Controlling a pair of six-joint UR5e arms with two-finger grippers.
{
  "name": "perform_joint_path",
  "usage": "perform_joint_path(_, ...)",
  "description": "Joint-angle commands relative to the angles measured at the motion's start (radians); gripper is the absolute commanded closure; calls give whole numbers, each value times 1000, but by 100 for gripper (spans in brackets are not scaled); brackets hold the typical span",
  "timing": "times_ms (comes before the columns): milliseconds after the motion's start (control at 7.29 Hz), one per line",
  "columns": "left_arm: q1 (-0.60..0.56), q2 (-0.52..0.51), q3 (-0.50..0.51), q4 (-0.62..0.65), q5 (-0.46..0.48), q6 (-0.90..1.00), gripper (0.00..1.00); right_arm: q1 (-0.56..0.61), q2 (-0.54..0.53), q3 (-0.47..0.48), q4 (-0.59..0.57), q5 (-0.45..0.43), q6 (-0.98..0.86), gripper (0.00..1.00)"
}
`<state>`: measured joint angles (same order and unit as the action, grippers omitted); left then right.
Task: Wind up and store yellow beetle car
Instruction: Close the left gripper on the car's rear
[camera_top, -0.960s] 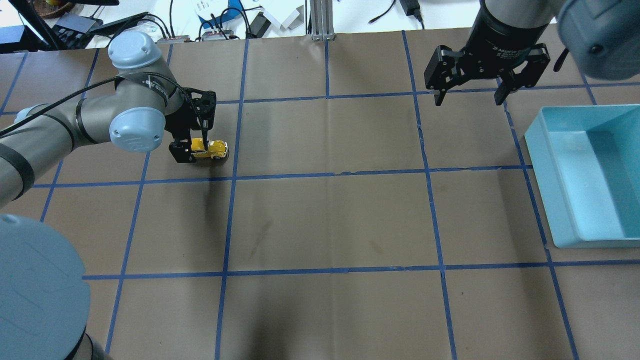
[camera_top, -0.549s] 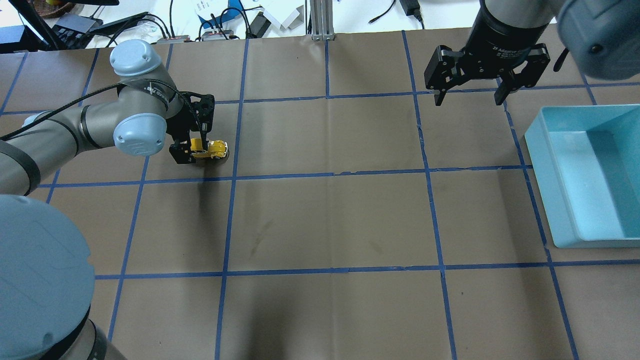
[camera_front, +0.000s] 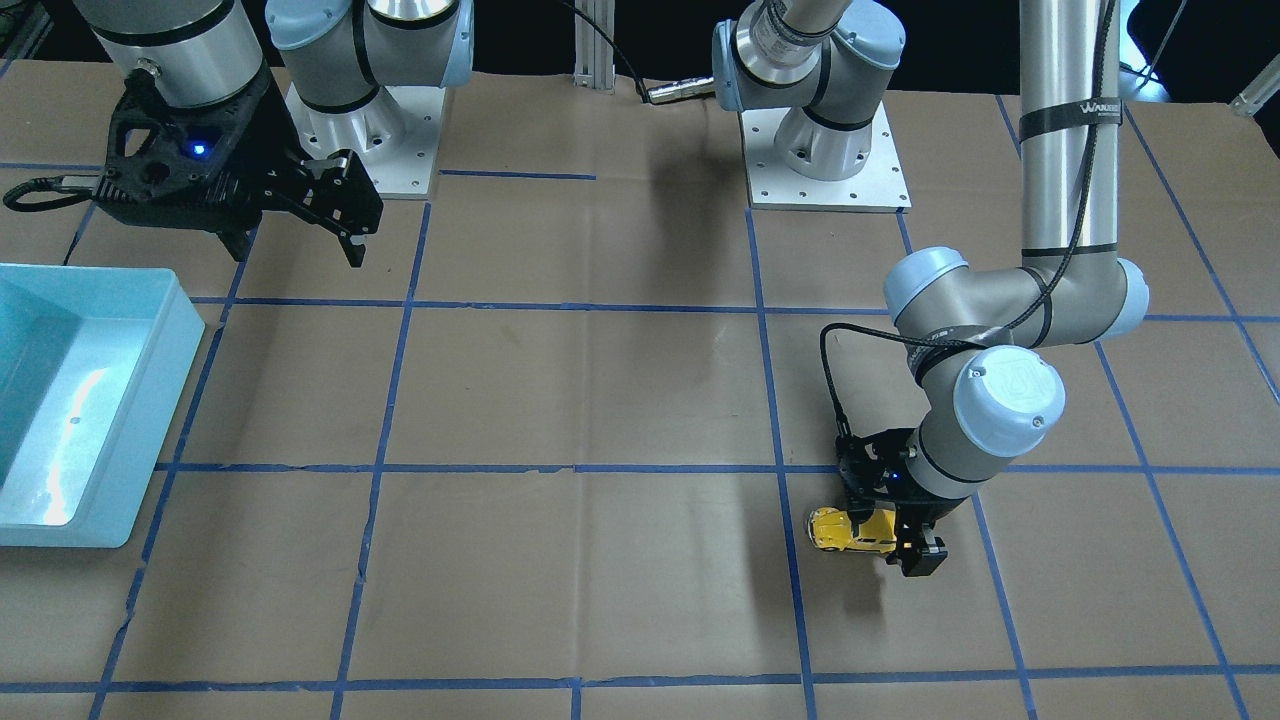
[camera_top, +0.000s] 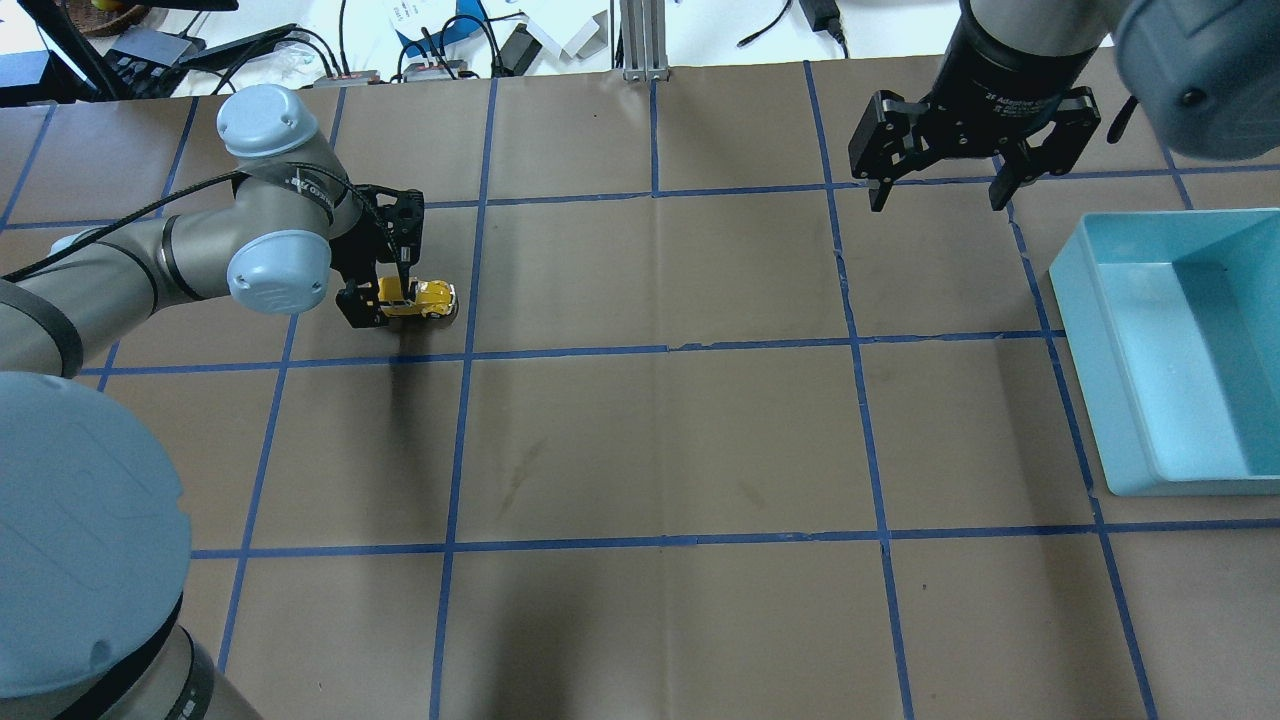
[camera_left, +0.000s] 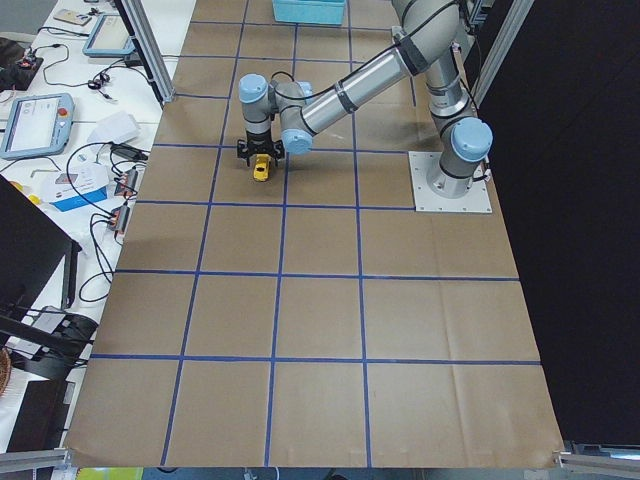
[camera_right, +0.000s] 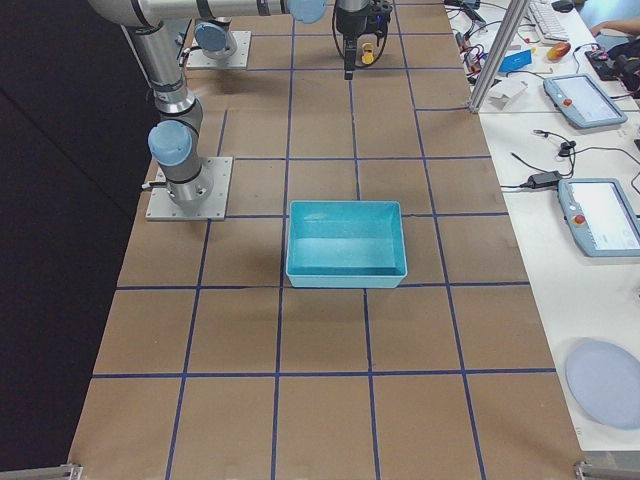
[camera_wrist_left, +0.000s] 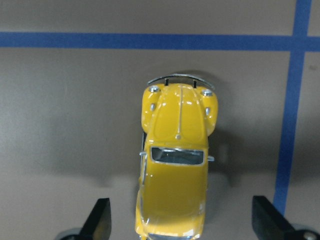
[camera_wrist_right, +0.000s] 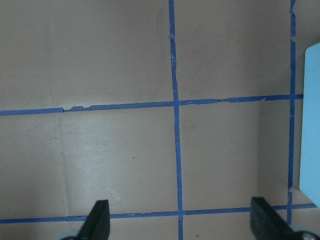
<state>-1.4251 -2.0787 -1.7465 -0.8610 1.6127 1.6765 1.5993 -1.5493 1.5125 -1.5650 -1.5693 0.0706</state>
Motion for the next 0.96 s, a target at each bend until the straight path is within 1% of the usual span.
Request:
perform_joint_path(0, 0, -1, -4, 4, 0, -4, 2, -1, 0, 0, 0, -2, 0, 0)
perform_joint_path(274, 0, -3, -4, 4, 1, -4, 17, 1, 0, 0, -1, 0, 0, 0)
perform_joint_path(412, 0, -3, -4, 5, 1, -6, 39, -4, -2, 2, 0, -2, -2, 0)
perform_joint_path(549, -1, -3, -2, 5, 1, -6, 55, -1, -2, 2, 0, -2, -2, 0)
perform_joint_path(686, 0, -1, -4, 5, 3, -6, 68, 1, -3, 2, 0, -2, 0, 0)
perform_joint_path(823, 0, -1, -4, 5, 4, -6, 75, -4, -2, 2, 0, -2, 0, 0)
